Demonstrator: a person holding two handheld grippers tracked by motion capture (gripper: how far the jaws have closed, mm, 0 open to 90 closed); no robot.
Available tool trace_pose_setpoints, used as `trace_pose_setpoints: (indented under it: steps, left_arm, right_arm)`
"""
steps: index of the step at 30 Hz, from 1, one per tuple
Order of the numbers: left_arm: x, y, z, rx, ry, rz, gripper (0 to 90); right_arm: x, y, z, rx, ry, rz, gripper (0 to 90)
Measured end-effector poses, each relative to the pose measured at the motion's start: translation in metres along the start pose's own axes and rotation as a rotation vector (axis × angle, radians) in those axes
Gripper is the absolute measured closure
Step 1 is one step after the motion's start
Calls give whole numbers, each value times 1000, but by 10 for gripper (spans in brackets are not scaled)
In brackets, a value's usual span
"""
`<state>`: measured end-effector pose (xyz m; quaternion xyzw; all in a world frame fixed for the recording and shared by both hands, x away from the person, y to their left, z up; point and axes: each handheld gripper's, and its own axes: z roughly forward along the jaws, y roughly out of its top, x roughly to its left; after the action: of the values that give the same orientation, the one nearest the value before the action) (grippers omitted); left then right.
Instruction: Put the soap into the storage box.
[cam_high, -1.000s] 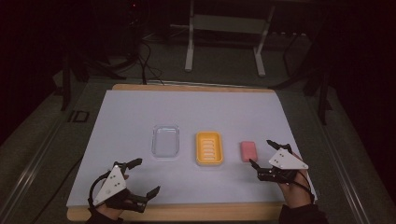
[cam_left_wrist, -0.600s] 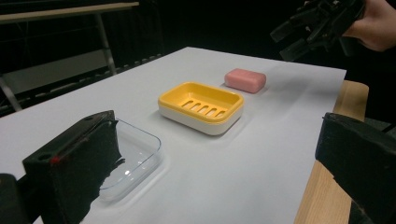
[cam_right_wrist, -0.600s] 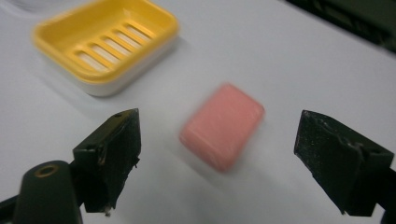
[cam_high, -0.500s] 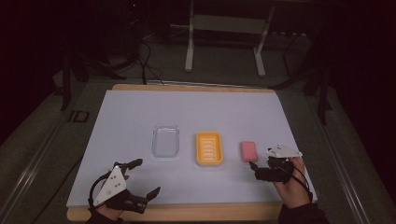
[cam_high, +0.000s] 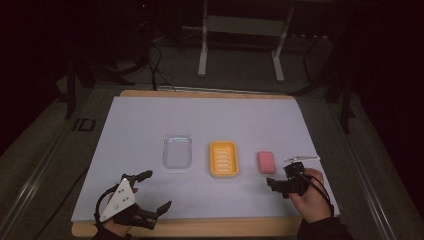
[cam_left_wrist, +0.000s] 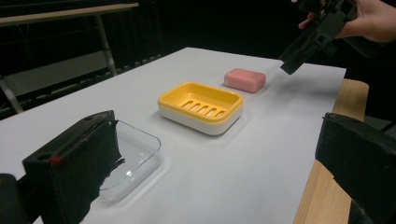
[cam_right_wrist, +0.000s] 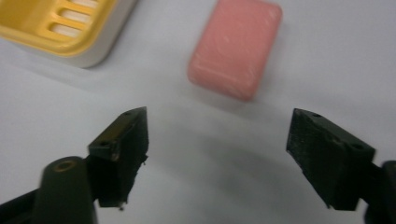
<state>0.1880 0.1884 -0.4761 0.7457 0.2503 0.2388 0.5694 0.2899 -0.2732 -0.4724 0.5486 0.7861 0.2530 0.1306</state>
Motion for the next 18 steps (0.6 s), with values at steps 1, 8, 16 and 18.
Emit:
trace_pose_setpoints:
  steps: [1,8,16,18]
  left_arm:
    - [0,0,0,-1,1,1,4]
    - [-1,0,1,10,7,8,4]
    - [-1,0,1,14,8,14,4]
    - [-1,0,1,17,11,18,4]
  right_arm:
    - [-1,0,1,19,5,21,194]
    - [-2,1,7,155,-20,91,177]
    - [4,4,13,317,-15,148,178]
    - [6,4,15,355,-17,167,170]
